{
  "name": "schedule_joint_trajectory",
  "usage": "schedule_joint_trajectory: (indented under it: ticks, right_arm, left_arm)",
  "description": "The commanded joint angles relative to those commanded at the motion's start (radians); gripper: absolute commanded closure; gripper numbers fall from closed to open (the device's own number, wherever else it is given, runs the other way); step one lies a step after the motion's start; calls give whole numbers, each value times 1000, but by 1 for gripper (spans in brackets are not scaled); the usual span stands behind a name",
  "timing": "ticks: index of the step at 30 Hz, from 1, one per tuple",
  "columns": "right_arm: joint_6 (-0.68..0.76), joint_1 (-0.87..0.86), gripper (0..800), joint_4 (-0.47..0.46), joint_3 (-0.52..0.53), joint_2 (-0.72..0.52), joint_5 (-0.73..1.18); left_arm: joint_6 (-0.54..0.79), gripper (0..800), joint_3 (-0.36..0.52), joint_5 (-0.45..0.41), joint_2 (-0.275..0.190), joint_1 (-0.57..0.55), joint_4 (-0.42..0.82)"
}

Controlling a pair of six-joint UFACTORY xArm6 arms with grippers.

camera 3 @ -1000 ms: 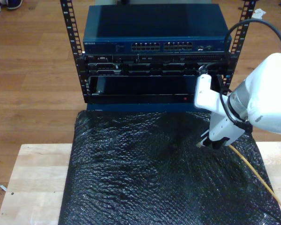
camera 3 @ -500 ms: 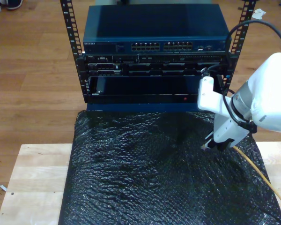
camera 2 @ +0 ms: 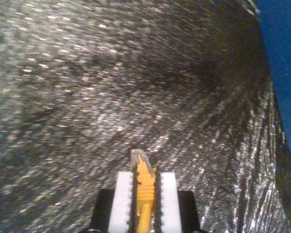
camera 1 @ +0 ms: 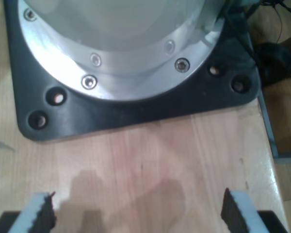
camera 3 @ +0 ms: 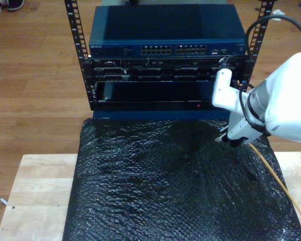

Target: Grab the cable and plug it in

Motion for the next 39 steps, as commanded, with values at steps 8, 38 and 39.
schedule_joint_trajectory:
  ticks: [8,38,39]
  right_arm:
    - [-5,32,800,-3,17,-6,-161]
    - [-12,91,800,-204,-75,101,-687]
    - [-12,89,800,-206,-71,114,-724]
  left_arm:
    - [0,0,0,-2,0,0,0]
    - [0,0,0,-2,0,0,0]
    - [0,0,0,-2,0,0,0]
